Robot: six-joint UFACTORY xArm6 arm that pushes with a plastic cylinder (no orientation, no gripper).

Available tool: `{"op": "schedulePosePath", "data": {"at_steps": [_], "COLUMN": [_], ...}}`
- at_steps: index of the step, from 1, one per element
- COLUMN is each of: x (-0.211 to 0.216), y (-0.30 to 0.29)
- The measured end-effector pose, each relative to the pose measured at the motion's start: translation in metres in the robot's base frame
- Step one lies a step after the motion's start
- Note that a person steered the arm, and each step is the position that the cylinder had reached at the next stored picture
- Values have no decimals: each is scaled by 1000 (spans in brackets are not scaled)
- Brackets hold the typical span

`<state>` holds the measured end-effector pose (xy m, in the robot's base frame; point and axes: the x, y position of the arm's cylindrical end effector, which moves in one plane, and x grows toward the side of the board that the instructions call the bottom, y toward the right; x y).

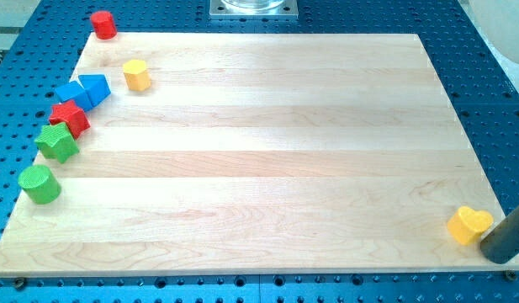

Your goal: Slide the green circle to the top left side of the heart

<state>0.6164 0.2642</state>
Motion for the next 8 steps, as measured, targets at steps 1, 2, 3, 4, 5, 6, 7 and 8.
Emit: {"op": "schedulePosePath", "data": {"at_steps": [1,2,3,4,5,6,7,8], "x": [2,-4,-22,-29,-36,-74,-83,-97], "y": [-60,-165,-263,-395,-518,-569,-536,-488]}}
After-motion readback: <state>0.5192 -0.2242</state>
